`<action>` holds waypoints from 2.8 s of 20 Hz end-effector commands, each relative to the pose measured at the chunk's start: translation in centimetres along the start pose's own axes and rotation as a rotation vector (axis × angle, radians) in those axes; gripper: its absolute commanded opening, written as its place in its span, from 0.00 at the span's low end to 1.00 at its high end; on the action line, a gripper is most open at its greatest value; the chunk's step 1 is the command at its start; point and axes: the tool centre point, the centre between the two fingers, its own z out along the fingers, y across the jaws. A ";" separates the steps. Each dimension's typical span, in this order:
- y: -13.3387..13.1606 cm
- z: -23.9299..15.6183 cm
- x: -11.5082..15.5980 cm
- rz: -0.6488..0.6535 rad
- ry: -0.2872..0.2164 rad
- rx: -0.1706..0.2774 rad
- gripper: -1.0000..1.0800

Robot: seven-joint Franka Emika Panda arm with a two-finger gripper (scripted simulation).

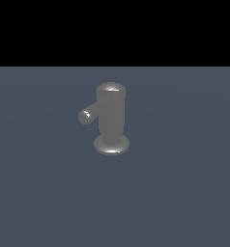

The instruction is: Turn on the faucet by rotating a designated handle.

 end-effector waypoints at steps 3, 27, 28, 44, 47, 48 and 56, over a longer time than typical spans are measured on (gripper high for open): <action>0.0 0.1 0.0 0.001 0.000 0.000 0.00; -5.2 15.4 1.7 0.081 -0.017 -0.009 0.00; -5.5 16.3 1.8 0.085 -0.018 -0.009 0.00; -9.2 27.0 3.6 0.137 -0.029 -0.013 0.00; -9.6 27.9 3.8 0.141 -0.030 -0.013 0.00; -9.6 28.1 3.9 0.142 -0.030 -0.014 0.00; -9.8 28.8 4.1 0.145 -0.031 -0.014 0.00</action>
